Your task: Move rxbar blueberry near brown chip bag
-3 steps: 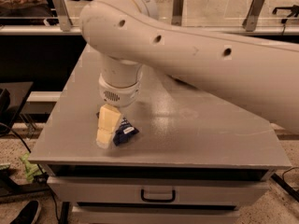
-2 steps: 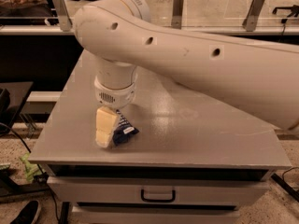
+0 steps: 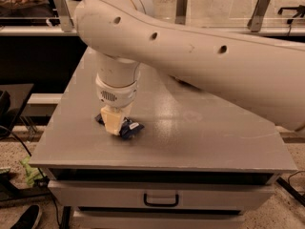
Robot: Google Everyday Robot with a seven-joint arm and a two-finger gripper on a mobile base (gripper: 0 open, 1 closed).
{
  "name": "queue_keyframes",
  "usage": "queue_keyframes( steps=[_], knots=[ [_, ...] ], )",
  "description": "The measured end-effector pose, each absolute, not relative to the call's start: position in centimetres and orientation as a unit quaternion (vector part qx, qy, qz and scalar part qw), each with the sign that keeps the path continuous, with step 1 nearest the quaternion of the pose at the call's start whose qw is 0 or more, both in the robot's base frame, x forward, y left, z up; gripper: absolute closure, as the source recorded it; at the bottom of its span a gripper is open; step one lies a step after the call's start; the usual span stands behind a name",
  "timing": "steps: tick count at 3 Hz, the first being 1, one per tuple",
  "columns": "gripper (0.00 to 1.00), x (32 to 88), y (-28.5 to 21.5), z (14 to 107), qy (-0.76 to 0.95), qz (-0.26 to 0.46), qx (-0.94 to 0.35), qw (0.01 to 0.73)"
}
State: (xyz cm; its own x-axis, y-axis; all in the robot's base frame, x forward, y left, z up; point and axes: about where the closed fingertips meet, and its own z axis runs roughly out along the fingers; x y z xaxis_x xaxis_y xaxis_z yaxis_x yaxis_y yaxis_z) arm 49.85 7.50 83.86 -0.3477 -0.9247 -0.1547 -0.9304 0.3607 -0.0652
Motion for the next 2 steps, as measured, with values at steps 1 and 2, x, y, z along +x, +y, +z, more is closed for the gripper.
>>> queue_keyframes(
  steps=[1,2],
  knots=[
    [0.93,50.4,5.8,85.3,0.829,0.014,-0.552,0.095],
    [1.0,51.4,3.0,86.8,0.841,0.004,-0.529,0.109]
  ],
)
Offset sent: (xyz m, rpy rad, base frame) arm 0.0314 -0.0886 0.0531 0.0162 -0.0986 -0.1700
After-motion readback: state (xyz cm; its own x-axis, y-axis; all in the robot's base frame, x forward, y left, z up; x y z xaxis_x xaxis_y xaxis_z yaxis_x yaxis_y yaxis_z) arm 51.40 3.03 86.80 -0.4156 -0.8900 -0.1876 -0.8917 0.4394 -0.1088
